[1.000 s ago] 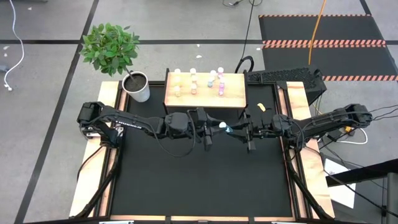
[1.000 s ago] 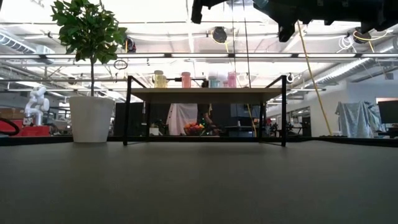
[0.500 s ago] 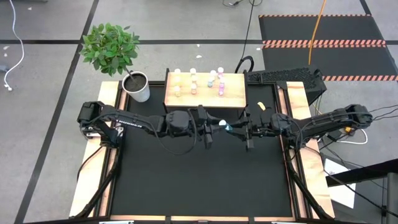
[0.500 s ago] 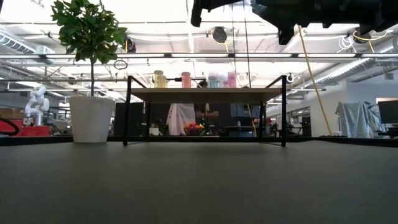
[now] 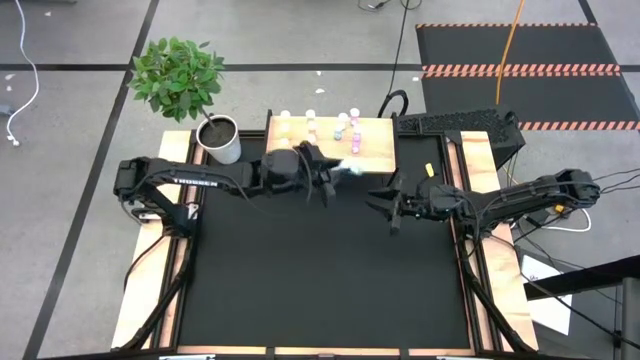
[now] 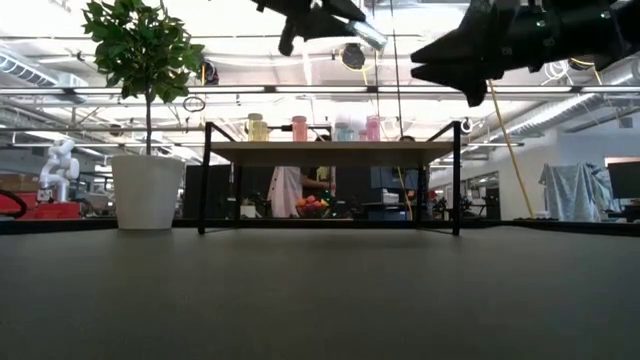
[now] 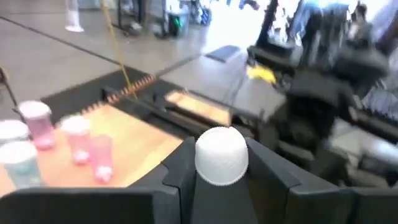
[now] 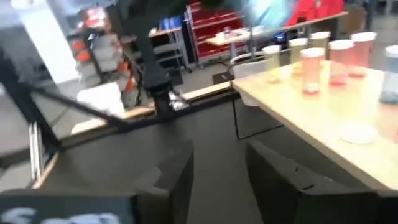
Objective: Pick and place medicine bottles onto shelf by color
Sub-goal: Put the blue pill bottle on the shelf aligned with the other blue pill bottles
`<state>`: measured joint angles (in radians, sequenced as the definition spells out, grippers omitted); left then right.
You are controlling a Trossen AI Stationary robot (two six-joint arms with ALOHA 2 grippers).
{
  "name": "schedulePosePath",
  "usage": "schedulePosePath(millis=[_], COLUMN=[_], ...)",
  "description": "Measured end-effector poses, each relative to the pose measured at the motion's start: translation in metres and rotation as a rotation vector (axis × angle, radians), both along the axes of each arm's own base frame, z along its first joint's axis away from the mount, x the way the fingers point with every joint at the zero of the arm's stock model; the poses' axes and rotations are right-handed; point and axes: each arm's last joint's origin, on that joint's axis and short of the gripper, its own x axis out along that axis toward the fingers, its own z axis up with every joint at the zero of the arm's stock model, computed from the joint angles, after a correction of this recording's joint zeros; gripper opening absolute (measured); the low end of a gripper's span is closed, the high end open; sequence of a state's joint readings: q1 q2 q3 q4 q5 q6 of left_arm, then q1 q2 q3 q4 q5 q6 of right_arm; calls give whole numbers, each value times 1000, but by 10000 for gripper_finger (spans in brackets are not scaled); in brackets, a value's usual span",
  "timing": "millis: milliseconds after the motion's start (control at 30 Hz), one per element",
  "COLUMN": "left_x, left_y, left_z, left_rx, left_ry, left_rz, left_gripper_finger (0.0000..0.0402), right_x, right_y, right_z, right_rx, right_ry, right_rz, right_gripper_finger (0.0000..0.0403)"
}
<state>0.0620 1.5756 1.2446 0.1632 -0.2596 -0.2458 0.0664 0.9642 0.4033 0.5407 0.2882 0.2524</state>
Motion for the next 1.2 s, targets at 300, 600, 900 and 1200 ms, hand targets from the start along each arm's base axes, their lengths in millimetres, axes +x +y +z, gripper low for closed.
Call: schedulePosePath(millis=[300, 600, 900, 1200], left_x=[-2, 7, 40, 50], left_y=[36, 74, 98, 112], left_z=[19, 31, 8, -7], left_rx=[78, 145, 199, 233], left_ry=[238, 466, 671, 844], left_rz=[79, 114, 25, -17], left_gripper_finger=[114, 113, 113, 113], right_x=[-7, -9, -10, -11], right_y=[-7, -5, -5, -5], right_z=[-25, -31, -32, -35], right_rx=[211, 250, 254, 275], right_ry=[98, 128, 133, 157], right_rz=[-64, -23, -25, -34], right_gripper_finger=[212, 217, 216, 215])
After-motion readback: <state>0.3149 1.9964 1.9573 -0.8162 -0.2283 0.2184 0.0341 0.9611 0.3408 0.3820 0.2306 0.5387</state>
